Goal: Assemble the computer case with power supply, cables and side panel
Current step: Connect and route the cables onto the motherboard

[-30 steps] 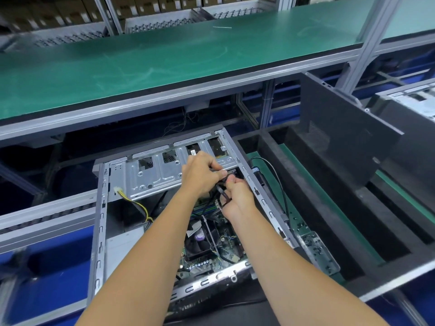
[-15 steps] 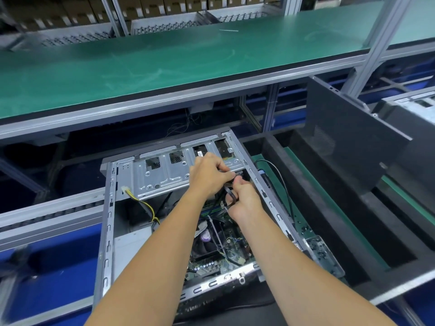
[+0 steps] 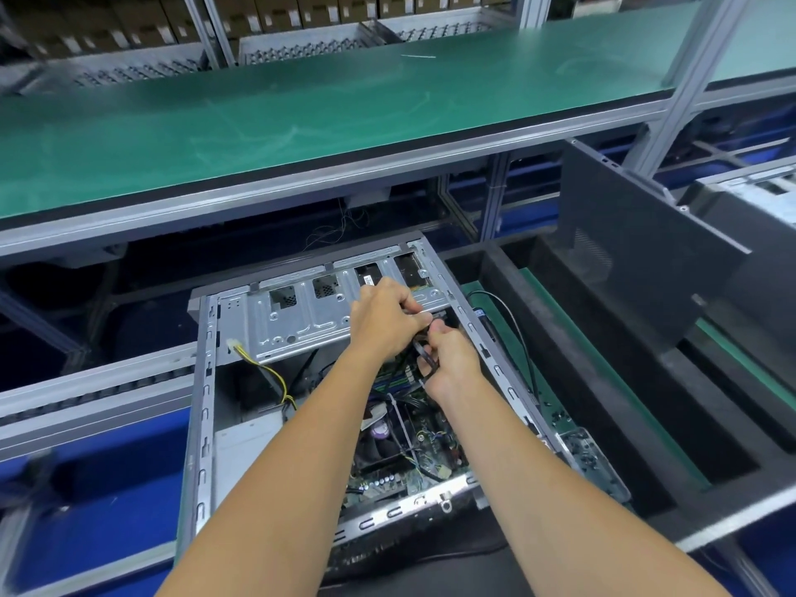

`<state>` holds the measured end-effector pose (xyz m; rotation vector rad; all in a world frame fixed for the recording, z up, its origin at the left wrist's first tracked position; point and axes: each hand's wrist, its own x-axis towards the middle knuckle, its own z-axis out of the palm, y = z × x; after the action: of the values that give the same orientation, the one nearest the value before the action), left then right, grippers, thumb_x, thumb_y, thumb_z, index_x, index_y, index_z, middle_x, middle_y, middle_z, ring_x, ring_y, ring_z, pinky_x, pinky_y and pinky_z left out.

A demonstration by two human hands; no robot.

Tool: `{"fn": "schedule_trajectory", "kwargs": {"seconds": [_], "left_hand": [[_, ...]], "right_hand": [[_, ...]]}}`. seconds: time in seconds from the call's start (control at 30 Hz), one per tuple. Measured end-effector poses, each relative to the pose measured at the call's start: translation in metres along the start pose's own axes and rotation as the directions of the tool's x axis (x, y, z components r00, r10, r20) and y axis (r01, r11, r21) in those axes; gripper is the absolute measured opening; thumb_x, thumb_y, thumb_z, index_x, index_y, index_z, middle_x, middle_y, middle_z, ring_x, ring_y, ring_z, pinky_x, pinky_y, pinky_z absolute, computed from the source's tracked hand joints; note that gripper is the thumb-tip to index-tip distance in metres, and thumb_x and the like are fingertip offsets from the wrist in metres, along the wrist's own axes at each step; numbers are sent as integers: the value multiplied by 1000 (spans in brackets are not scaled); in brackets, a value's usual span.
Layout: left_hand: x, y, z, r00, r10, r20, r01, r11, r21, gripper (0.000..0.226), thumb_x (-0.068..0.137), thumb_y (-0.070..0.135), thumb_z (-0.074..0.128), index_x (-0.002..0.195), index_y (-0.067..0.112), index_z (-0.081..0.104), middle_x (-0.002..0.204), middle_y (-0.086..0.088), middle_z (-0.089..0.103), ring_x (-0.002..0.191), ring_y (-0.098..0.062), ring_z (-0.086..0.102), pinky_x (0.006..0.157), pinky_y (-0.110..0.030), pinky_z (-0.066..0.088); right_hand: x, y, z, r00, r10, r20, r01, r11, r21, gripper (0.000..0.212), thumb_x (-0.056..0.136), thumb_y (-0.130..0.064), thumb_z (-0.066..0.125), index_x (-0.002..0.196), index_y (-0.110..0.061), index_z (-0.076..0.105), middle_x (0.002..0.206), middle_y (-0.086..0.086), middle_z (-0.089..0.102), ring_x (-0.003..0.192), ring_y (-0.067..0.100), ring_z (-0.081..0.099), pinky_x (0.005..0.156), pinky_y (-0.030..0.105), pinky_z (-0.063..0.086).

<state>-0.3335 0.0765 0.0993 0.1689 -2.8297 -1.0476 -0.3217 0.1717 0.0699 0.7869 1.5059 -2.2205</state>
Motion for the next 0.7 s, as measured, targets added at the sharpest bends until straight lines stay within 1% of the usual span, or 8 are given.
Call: {"fn": "schedule_trajectory", "kwargs": {"seconds": [0.13, 0.23, 0.3, 0.37, 0.43, 0.53, 0.63, 0.7], "left_hand": [[-3, 1, -4, 1000, 16, 17, -16, 1000, -7, 28, 80, 37, 74, 63, 34, 52, 94, 12, 52, 103, -16, 42, 86, -35, 31], [-7, 1, -5, 999, 44, 14, -45, 999, 28, 25, 83, 38, 71, 67, 36, 52, 95, 12, 49, 102, -16, 40, 86, -35, 32], [-8, 1, -6, 998, 52, 23, -53, 998, 19, 19, 86, 35, 69, 72, 35, 55, 95, 13, 48, 105, -16, 41, 86, -34, 32], [-8, -1, -7, 998, 54, 43, -54, 998, 13, 15, 87, 31, 68, 76, 34, 58, 96, 13, 47, 108, -18, 41, 91, -37, 35], [-9, -1, -7, 998, 55, 42, -55, 998, 4, 14, 88, 29, 67, 78, 34, 59, 97, 13, 47, 110, -18, 41, 95, -41, 36], [-9, -2, -6, 998, 57, 33, -56, 998, -6, 18, 88, 29, 67, 74, 37, 57, 96, 14, 46, 109, -15, 40, 94, -40, 37], [-8, -3, -5, 998, 64, 23, -64, 998, -6, 16, 88, 30, 67, 76, 35, 59, 96, 14, 46, 108, -14, 40, 91, -37, 35], [-8, -4, -4, 998, 68, 18, -68, 998, -7, 12, 88, 29, 67, 78, 33, 61, 96, 14, 47, 107, -14, 40, 91, -36, 36]], "right_hand": [[-10, -5, -2, 999, -39, 3, 40, 991, -127, 19, 105, -24, 45, 106, -12, 59, 84, 2, 51, 74, 13, 46, 72, 31, 41], [-18, -8, -4, 994, -108, 12, 108, 964, -242, 27, 106, -24, 41, 124, -11, 56, 107, 6, 55, 93, 18, 49, 84, 34, 39], [-20, -10, -5, 990, -140, 27, 142, 949, -280, 28, 107, -27, 39, 120, -10, 56, 105, 5, 57, 91, 16, 51, 79, 30, 40], [-22, -10, -5, 987, -156, 39, 160, 938, -307, 30, 108, -30, 37, 113, -8, 57, 94, 3, 59, 79, 12, 50, 66, 26, 38], [-23, -10, -5, 984, -172, 46, 177, 914, -364, 37, 108, -33, 36, 118, -5, 58, 96, 5, 61, 81, 13, 53, 65, 27, 38], [-24, -11, -8, 978, -204, 51, 203, 852, -482, 50, 107, -40, 32, 132, -2, 54, 119, 11, 62, 101, 22, 57, 77, 32, 42], [-30, -13, -13, 970, -236, 50, 213, 742, -636, 59, 108, -44, 22, 146, -3, 41, 144, 17, 50, 130, 31, 49, 100, 38, 39], [-36, -13, -16, 963, -252, 92, 239, 647, -724, 64, 107, -47, 19, 149, -2, 35, 149, 18, 45, 135, 32, 45, 105, 40, 37]]}}
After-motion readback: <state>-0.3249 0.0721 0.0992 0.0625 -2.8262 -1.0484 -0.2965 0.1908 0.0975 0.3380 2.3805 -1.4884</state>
